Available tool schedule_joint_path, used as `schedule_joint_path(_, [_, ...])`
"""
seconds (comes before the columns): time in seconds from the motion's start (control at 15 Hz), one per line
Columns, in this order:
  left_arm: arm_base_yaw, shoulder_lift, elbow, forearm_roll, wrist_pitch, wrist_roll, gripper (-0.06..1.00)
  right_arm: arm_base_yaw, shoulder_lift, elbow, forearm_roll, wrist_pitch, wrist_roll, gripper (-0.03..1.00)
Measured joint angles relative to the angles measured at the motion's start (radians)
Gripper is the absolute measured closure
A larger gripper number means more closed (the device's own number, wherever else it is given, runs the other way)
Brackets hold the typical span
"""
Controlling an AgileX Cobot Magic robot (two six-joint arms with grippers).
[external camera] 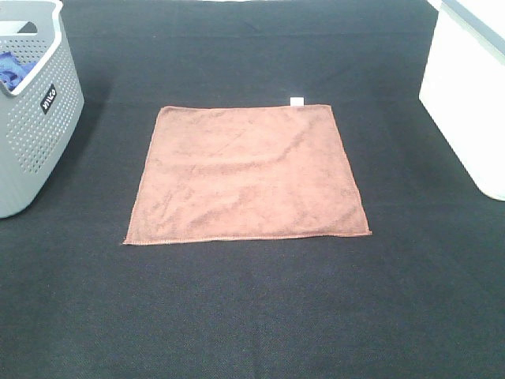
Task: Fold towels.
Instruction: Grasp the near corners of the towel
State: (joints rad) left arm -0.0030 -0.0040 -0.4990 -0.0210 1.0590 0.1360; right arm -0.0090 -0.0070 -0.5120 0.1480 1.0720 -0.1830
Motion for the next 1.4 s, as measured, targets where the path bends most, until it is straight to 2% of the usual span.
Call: schedule_joint_path(1.4, [0.0, 0.0, 0.0, 0.0, 0.0, 0.0, 0.18, 0.0, 0.0, 0.0, 0.0, 0.0, 0.0, 0.07])
